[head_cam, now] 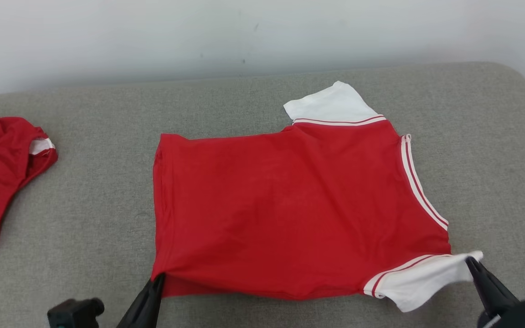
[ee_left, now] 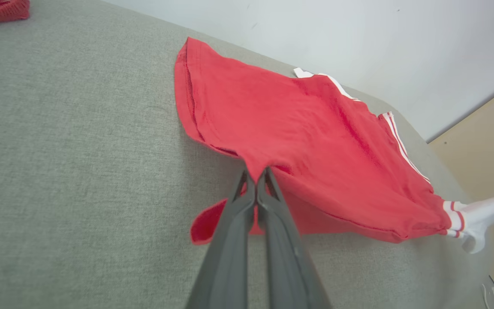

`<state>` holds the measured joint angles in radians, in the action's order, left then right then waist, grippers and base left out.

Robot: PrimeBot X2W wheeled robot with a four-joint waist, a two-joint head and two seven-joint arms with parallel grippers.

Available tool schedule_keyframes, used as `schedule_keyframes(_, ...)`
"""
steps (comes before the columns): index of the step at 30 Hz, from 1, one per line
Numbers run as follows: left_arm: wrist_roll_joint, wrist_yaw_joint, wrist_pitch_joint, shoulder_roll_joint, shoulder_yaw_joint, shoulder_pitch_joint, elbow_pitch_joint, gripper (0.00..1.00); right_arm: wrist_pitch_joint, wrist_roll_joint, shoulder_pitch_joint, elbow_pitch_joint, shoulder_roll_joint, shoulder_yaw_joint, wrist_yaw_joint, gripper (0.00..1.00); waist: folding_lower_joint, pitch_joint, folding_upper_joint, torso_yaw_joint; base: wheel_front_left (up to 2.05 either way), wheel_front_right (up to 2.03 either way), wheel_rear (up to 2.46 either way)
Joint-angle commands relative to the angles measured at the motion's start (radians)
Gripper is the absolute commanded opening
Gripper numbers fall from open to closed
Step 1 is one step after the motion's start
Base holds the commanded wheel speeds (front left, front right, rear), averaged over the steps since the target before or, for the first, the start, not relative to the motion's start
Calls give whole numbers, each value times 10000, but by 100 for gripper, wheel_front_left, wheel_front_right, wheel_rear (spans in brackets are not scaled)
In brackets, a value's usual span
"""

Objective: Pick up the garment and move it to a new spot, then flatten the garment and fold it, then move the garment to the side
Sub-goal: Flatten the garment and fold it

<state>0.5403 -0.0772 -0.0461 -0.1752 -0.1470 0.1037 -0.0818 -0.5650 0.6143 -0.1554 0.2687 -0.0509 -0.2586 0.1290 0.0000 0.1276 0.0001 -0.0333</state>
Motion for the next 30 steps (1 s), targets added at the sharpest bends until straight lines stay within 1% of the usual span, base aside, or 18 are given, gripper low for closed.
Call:
schedule_keyframes(1,55,-37,-63,-17,-41,-305,39,0,-81,-133,369,-59,6,148,33,0,0,80,-1,38,0,0,0)
schedule_keyframes(7,237,-152,-308,26,-214,-1266,528,0,-378,-441,1859,-709,-336,702,33,0,0,366,-1,170,0,0,0)
schedule_keyframes(14,186,-131,-477,90,-354,-2372,1454,0,-207,-460,3618,-1952,-753,1034,33,0,0,726,-1,282,0,0,0)
schedule_keyframes(17,90,-35,-518,92,-376,-2794,1884,0,-37,-505,4278,-2520,-954,1229,33,0,0,943,-1,302,0,0,0)
schedule_keyframes(20,-133,244,-634,68,-370,-3226,2437,0,230,-666,4864,-3140,-1199,1486,33,0,0,1144,-1,322,0,0,0)
schedule_keyframes(24,-325,459,-595,99,-381,-3747,3007,0,652,-822,5545,-3949,-1393,1810,33,0,0,1399,-1,344,0,0,0)
schedule_keyframes(25,-325,459,-595,99,-381,-3747,3007,0,652,-822,5545,-3949,-1393,1810,33,0,0,1399,-1,344,0,0,0)
schedule_keyframes(26,-346,506,-587,109,-378,-3848,3134,0,762,-827,5705,-4145,-1424,1864,33,0,0,1450,-1,351,0,0,0)
schedule_keyframes(30,-351,439,-473,107,-422,-4174,3500,0,1143,-852,6239,-4868,-1548,2165,33,0,0,1644,-1,401,0,0,0)
